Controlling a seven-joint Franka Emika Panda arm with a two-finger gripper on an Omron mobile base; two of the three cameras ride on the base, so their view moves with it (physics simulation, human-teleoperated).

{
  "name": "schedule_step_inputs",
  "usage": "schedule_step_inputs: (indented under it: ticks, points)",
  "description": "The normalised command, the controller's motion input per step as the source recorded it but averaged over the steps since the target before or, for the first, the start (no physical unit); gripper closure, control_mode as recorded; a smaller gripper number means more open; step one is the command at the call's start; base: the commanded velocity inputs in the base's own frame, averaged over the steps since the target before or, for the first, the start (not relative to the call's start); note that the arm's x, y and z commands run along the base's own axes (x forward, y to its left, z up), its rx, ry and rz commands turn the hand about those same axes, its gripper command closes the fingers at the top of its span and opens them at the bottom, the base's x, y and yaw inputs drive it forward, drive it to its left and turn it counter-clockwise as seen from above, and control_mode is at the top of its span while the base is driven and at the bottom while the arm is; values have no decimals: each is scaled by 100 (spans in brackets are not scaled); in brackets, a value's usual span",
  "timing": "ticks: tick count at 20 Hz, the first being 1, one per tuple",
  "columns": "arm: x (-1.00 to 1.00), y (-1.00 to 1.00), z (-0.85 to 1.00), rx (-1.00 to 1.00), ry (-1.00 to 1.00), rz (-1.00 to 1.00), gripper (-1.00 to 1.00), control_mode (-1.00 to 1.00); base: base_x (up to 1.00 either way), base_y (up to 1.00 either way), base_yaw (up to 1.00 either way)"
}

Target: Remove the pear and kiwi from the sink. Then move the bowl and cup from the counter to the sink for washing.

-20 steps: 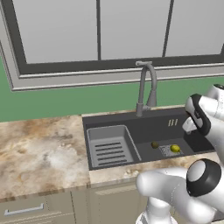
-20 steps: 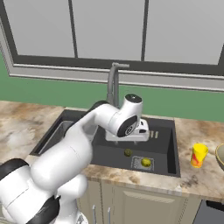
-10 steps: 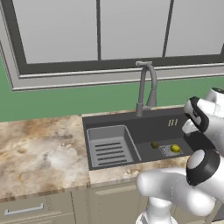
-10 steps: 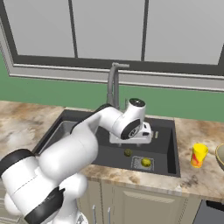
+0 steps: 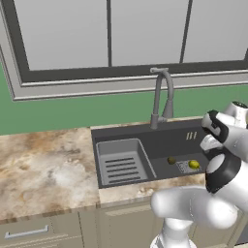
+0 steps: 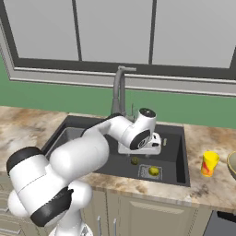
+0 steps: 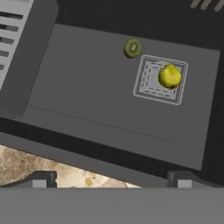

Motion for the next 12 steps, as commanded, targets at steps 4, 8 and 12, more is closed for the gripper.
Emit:
schedule_step_inputs:
  ticks: [4,8,12]
  points:
    - [16,-7,-22,0,4,0,-100,-100,0,0,0]
    - [16,-8,-21,0,3,0,-100,-100,0,0,0]
    - [13,-5,-22,0,2,0,-100,-100,0,0,0]
